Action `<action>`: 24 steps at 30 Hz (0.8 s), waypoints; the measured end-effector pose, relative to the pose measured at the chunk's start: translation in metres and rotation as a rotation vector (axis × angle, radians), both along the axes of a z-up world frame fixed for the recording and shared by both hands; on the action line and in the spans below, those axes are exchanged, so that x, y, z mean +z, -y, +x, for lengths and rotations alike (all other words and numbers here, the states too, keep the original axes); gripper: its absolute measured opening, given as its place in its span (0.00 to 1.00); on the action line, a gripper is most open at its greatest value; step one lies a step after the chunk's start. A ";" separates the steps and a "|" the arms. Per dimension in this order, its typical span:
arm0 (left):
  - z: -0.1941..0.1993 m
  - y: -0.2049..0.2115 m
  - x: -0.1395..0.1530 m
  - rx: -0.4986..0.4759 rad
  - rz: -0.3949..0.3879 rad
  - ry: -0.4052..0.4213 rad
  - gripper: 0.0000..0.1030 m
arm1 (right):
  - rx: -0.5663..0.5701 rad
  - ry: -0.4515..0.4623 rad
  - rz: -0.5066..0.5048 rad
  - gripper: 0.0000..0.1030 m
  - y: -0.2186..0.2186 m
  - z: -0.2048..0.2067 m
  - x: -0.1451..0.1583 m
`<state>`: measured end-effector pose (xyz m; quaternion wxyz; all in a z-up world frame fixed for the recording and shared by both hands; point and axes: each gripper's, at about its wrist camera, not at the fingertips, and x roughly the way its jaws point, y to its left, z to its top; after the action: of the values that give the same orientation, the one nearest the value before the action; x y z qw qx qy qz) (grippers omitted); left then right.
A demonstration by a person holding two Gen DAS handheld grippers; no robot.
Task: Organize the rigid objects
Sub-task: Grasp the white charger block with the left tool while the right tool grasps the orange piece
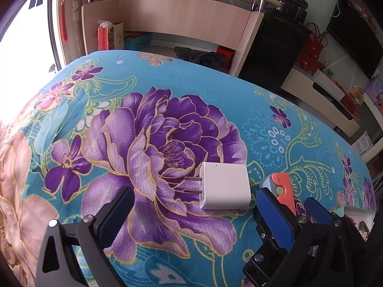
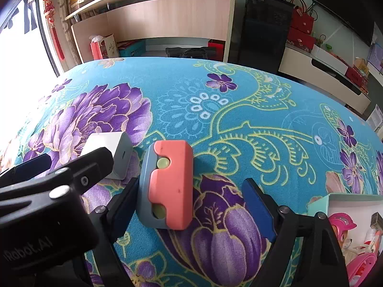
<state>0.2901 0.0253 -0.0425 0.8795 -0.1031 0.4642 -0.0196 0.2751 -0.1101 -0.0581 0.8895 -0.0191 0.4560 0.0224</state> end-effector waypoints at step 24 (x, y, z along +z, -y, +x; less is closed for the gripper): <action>0.009 0.020 -0.010 -0.048 0.052 0.022 0.66 | -0.098 0.025 0.048 0.42 0.040 -0.003 0.005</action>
<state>0.2988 0.0051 -0.0525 0.8863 -0.0688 0.4571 -0.0297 0.2717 -0.1496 -0.0530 0.8954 0.0243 0.4445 -0.0105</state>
